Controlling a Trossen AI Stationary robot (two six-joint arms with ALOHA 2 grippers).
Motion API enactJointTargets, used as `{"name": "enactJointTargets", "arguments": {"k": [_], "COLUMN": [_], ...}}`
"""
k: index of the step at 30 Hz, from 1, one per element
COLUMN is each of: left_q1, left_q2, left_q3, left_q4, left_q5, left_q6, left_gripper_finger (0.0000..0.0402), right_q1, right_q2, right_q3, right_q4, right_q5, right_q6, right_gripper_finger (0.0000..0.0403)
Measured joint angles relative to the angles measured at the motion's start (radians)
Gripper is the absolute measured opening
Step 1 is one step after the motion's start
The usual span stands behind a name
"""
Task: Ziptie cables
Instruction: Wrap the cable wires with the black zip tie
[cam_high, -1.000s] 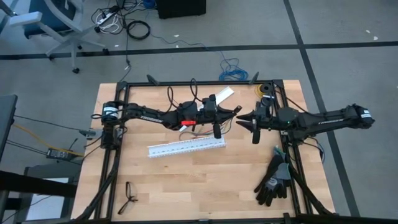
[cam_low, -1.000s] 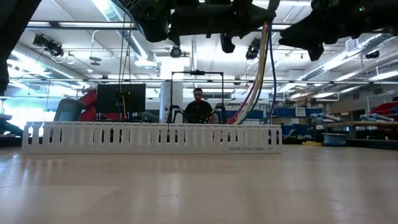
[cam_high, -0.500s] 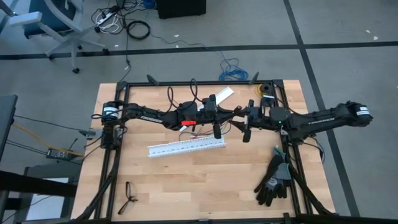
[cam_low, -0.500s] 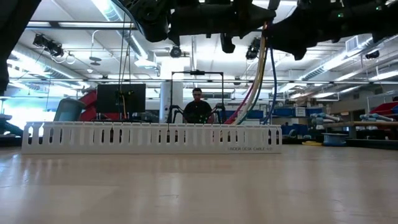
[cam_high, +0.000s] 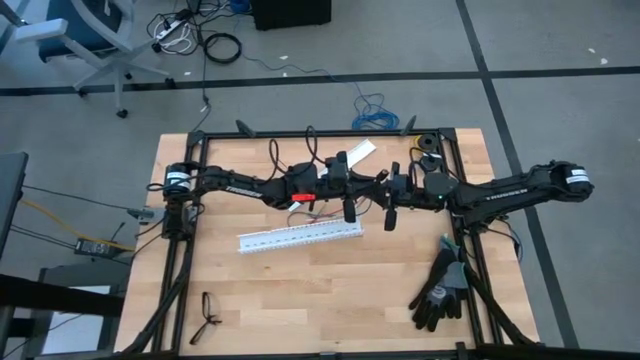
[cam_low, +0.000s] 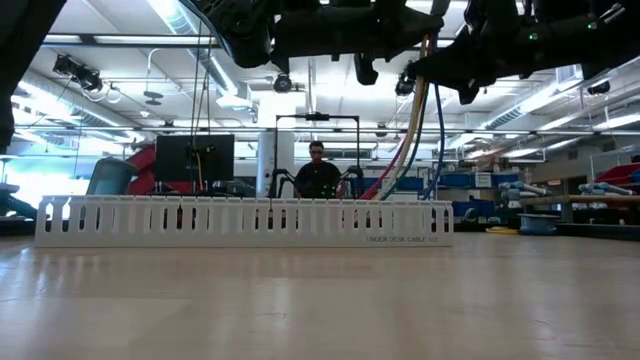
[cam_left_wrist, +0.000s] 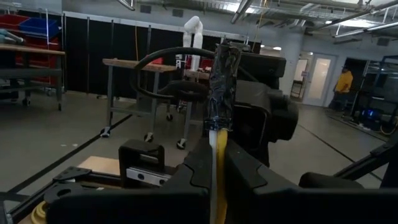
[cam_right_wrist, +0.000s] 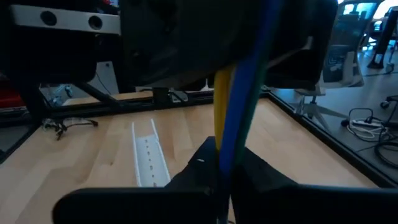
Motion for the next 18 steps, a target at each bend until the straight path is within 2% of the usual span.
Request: {"name": "enactJointTargets", "arguments": {"k": [10, 18], "left_q1": [0.0, 0.0], "left_q2": [-0.002, -0.002], "left_q3": [0.001, 0.001], "left_q4": [-0.003, -0.007], "left_q5": [0.003, 0.109], "left_q6": [0.002, 0.052], "left_gripper_finger": [0.0095, 0.0154], "right_q1": [0.0, 0.001], "right_q2": [-0.01, -0.01], "right_q3": [0.0, 0.0], "right_q4": [0.002, -0.015], "right_q5": [0.014, 0.001], "right_q6": [0.009, 0.028], "right_gripper_finger": [0.0003, 0.0001]}}
